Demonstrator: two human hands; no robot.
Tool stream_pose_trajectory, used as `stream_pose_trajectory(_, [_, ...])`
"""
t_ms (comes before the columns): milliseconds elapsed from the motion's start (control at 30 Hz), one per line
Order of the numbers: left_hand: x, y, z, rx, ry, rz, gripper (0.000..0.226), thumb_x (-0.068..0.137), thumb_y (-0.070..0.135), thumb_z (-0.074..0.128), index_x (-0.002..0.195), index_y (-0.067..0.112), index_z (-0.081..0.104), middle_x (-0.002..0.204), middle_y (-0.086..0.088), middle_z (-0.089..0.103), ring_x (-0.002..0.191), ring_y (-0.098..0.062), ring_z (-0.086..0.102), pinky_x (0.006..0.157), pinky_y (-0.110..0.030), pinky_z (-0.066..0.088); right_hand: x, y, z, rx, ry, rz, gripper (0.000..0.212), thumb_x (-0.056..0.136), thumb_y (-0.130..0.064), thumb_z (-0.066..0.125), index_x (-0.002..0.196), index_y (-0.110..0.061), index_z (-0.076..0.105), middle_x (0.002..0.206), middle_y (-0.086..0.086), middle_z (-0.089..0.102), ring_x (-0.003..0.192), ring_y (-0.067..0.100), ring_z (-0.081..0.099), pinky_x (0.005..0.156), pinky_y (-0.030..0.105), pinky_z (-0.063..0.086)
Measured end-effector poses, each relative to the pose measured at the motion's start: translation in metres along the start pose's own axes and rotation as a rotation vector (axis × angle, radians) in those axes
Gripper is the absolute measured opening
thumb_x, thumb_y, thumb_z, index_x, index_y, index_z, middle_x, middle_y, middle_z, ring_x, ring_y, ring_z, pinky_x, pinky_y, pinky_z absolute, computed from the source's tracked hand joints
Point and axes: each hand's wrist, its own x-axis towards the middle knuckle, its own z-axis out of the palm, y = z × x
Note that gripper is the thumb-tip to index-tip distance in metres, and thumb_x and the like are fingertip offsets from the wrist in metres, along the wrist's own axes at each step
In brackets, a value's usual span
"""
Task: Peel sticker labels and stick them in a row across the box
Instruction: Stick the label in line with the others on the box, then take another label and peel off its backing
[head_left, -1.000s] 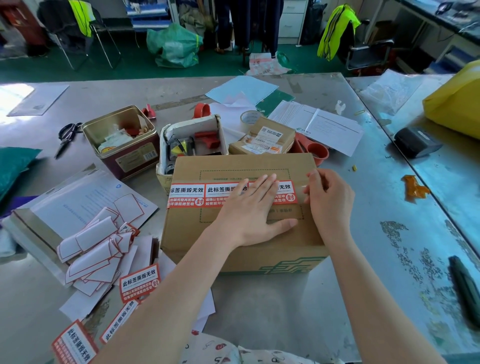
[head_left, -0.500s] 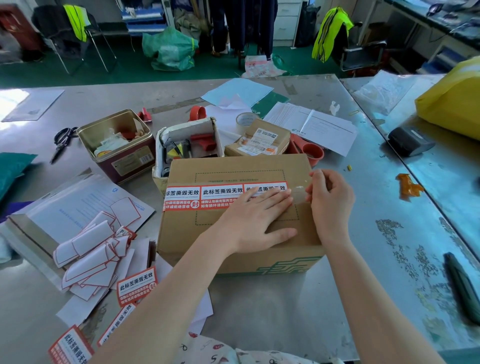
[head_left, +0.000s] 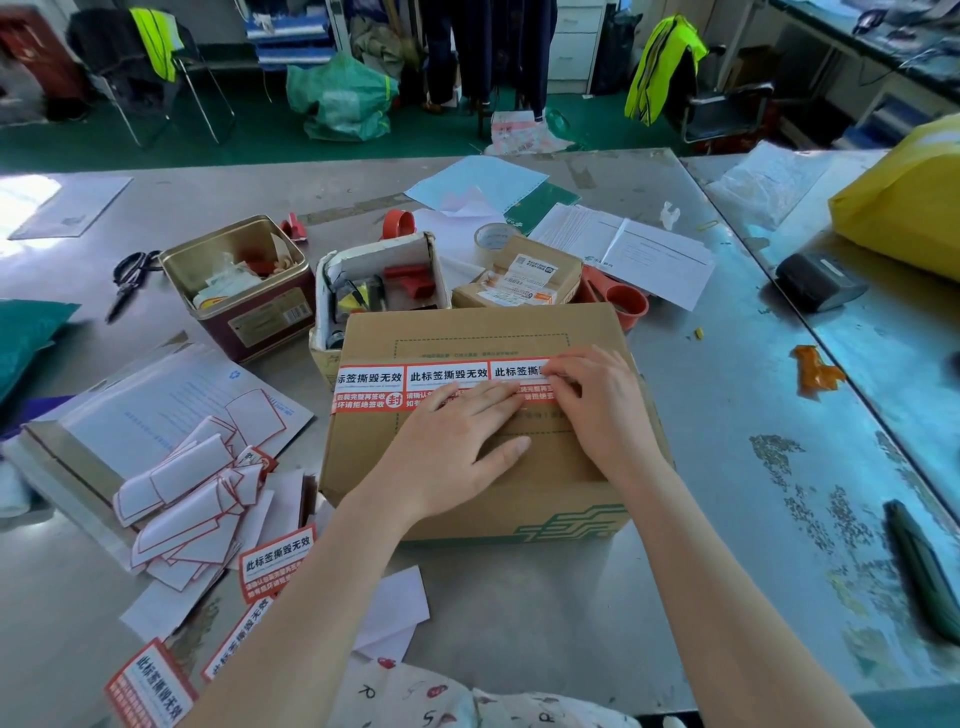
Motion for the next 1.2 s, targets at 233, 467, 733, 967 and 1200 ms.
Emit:
stream_pose_trajectory(233, [-0.017,-0.011,-0.006,0.028,0.066,-0.045,0.07,0.087,0.059,0.011,0.142,0.026,0.038,0.151,0.011,0.032,0.14,-0.003,0.022,0.114,-0.029,0.011,-0.008,-0.019,0.008,-0.032,-0.064,-0.054,0.018,0.087,-0.013,0.062,0.101,-0.008,0.073,0.109,0.005,0.069,0.105,0.024,0.056,0.09,0.018,0.029])
stream_pose_trajectory(467, [-0.038,-0.027,-0.016,0.068,0.145,-0.16,0.05,0.095,0.047,0.034,0.135,0.02,0.048,0.145,0.004,0.042,0.134,-0.013,0.035,0.109,-0.03,0.021,-0.013,-0.056,0.024,0.08,-0.146,-0.089,0.015,0.085,-0.008,0.062,0.095,-0.006,0.074,0.106,0.006,0.07,0.103,0.023,0.059,0.094,0.025,0.035])
stream_pose_trajectory(733, [-0.075,-0.066,-0.034,-0.009,0.246,-0.366,0.035,0.095,0.03,0.045,0.127,0.019,0.057,0.138,0.002,0.049,0.125,-0.018,0.045,0.103,-0.035,0.033,-0.015,-0.105,0.045,0.151,-0.243,-0.102,0.018,0.089,-0.012,0.058,0.103,-0.011,0.07,0.105,0.001,0.07,0.101,0.016,0.059,0.083,0.015,0.034])
stream_pose_trajectory(967, [-0.111,-0.102,-0.044,-0.101,0.306,-0.474,0.029,0.095,0.024,0.046,0.119,0.018,0.061,0.126,0.001,0.056,0.114,-0.015,0.05,0.095,-0.032,0.038,-0.021,-0.156,0.071,0.2,-0.326,-0.157,0.023,0.092,-0.013,0.054,0.112,-0.014,0.067,0.112,0.001,0.067,0.103,0.013,0.057,0.08,0.016,0.032])
stream_pose_trajectory(1200, [-0.156,-0.144,-0.041,-0.215,0.35,-0.576,0.024,0.092,0.016,0.05,0.111,0.013,0.065,0.118,-0.005,0.062,0.111,-0.023,0.055,0.092,-0.036,0.044,-0.03,-0.208,0.112,0.258,-0.43,-0.2,0.026,0.094,-0.009,0.05,0.115,-0.011,0.065,0.114,0.005,0.066,0.1,0.011,0.059,0.08,0.014,0.04])
